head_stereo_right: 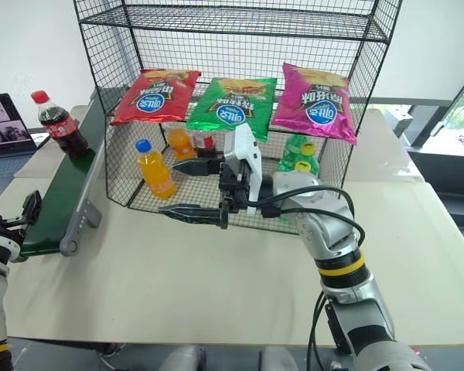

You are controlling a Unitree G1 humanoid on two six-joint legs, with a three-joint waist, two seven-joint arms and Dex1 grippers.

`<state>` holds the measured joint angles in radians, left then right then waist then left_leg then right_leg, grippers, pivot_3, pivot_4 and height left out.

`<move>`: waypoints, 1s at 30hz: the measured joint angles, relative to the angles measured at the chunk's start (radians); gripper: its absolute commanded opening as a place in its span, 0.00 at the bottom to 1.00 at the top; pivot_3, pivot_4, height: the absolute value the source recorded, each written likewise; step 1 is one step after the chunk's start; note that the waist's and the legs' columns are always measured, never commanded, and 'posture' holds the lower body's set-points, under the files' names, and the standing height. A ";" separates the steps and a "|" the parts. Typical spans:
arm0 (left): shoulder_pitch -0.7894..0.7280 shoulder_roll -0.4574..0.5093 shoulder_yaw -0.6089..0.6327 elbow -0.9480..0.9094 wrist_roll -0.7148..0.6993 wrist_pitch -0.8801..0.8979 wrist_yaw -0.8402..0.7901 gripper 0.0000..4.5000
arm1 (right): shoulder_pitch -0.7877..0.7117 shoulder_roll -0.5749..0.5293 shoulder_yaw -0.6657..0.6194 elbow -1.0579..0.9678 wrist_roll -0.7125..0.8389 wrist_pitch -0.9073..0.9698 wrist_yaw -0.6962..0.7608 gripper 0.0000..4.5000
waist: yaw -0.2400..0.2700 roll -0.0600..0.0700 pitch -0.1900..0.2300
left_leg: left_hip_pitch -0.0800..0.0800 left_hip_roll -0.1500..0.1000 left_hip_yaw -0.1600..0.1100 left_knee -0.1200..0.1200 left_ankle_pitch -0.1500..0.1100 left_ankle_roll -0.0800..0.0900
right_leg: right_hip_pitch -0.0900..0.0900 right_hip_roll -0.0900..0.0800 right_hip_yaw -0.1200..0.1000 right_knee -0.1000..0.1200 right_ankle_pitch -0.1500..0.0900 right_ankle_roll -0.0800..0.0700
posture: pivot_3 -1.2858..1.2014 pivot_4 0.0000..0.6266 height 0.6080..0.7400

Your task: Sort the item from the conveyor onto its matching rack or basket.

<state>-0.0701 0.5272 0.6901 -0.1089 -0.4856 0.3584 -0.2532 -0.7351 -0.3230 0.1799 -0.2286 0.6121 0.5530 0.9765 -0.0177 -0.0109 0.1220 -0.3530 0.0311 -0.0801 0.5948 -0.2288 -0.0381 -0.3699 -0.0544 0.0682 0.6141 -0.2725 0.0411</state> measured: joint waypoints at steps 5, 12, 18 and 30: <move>-0.009 0.011 -0.001 0.008 0.001 -0.013 -0.002 0.99 | 0.000 0.000 -0.002 -0.008 0.001 0.001 -0.008 1.00 | -0.001 0.000 0.000 | 0.000 0.000 0.000 0.000 0.000 0.000 | 0.000 0.000 0.000 0.000 0.000 0.000 | 0.52 0.24 0.98; -0.014 0.012 -0.006 0.015 0.000 -0.013 -0.004 0.99 | 0.000 0.000 -0.002 -0.024 0.003 0.002 -0.015 1.00 | 0.000 0.000 0.000 | 0.000 0.000 0.000 0.000 0.000 0.000 | 0.000 0.000 0.000 0.000 0.000 0.000 | 0.52 0.24 0.98; -0.029 0.012 -0.008 0.024 0.000 -0.014 -0.006 0.99 | 0.000 0.000 -0.002 -0.027 0.006 0.003 -0.015 1.00 | -0.001 0.000 0.000 | 0.000 0.000 0.000 0.000 0.000 0.000 | 0.000 0.000 0.000 0.000 0.000 0.000 | 0.52 0.24 0.98; -0.045 0.013 -0.026 0.056 0.008 -0.027 -0.018 0.99 | 0.000 -0.004 -0.002 -0.045 0.030 0.019 -0.018 1.00 | -0.001 0.000 0.000 | 0.000 0.000 0.000 -0.001 0.000 0.000 | -0.001 0.000 0.000 0.000 0.000 0.000 | 0.52 0.24 0.98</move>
<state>-0.1148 0.5406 0.6638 -0.0525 -0.4774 0.3311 -0.2710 -0.7346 -0.3269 0.1783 -0.2731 0.6419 0.5717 0.9582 -0.0189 -0.0108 0.1221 -0.3530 0.0312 -0.0801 0.5940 -0.2288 -0.0381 -0.3705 -0.0545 0.0682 0.6139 -0.2725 0.0411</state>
